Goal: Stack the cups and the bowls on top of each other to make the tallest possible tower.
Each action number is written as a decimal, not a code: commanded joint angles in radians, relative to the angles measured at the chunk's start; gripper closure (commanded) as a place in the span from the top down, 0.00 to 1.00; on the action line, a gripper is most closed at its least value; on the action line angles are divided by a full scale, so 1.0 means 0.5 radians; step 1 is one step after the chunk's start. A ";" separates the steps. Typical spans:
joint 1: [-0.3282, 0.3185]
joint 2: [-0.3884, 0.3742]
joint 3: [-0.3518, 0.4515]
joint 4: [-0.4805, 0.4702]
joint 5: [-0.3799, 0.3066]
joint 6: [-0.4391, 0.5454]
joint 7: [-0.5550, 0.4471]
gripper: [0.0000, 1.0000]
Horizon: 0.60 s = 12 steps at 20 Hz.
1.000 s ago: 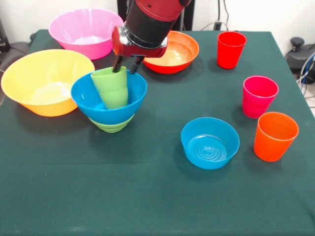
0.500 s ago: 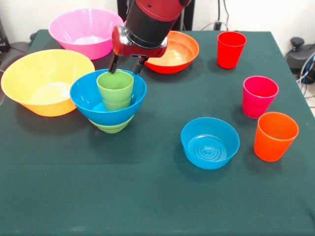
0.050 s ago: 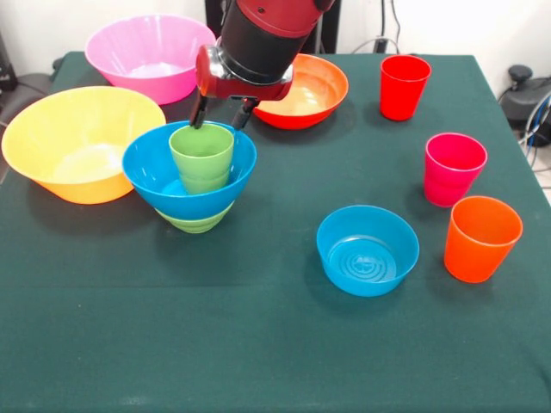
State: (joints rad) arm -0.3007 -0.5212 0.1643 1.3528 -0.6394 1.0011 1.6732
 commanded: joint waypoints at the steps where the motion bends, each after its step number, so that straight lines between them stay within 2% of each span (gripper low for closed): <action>1: 0.025 0.022 0.148 -0.063 -0.208 0.058 -0.599 1.00; 12: -0.042 -0.068 0.242 0.081 -0.082 -0.047 -0.577 1.00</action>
State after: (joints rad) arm -0.3047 -0.5476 0.1717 1.3554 -0.6394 1.0011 1.6732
